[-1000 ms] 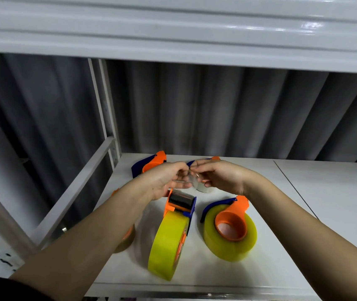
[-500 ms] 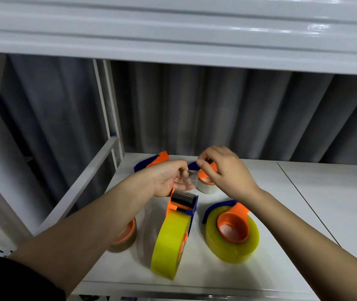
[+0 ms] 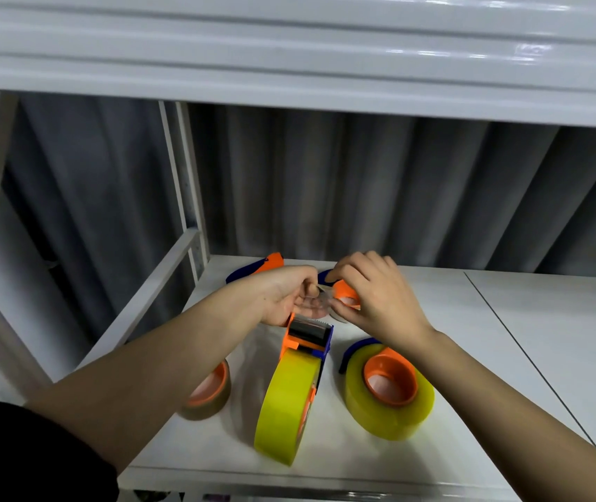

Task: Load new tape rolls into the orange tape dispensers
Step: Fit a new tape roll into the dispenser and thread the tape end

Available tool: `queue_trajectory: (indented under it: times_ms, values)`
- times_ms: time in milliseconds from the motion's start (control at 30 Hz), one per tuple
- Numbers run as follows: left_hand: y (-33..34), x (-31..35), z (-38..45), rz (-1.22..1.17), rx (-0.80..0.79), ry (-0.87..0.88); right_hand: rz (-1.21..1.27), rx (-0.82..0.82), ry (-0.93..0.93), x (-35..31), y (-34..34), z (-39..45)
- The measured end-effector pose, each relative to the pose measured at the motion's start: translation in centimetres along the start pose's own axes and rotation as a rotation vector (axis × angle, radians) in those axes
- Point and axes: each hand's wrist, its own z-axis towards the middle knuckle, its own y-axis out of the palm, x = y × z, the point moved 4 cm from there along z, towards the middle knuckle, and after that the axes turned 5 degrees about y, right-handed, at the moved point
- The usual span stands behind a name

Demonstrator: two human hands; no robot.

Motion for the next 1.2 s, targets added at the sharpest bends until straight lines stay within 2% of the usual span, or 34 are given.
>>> queue_trajectory:
  times_ms: [133,300,533,733,933,1100,1200]
  values:
    - [-0.1,0.0,-0.1,0.03,0.004,0.006,-0.01,0.118,0.0,-0.4,-0.2,0.2]
    - [-0.1,0.1,-0.3,0.038,0.006,0.028,0.106,0.127,0.094,-0.4,0.2,0.0]
    - [-0.6,-0.4,-0.4,0.033,0.04,0.126,0.583,0.057,0.408,-0.5,1.5,-1.2]
    - [-1.5,-1.3,0.1,0.065,-0.023,0.269,0.958,-0.05,0.639,-0.5,2.5,-2.0]
    - [-2.0,-1.5,-0.2,0.08,-0.046,0.337,1.135,-0.05,0.711,-0.8,3.1,-2.3]
    - [-2.3,-1.8,0.1,0.153,-0.012,0.347,1.188,-0.06,0.736,-0.8,3.3,-2.4]
    - [-2.1,-1.8,0.1,0.131,0.0,0.319,1.156,-0.12,0.699,-0.4,3.4,-2.2]
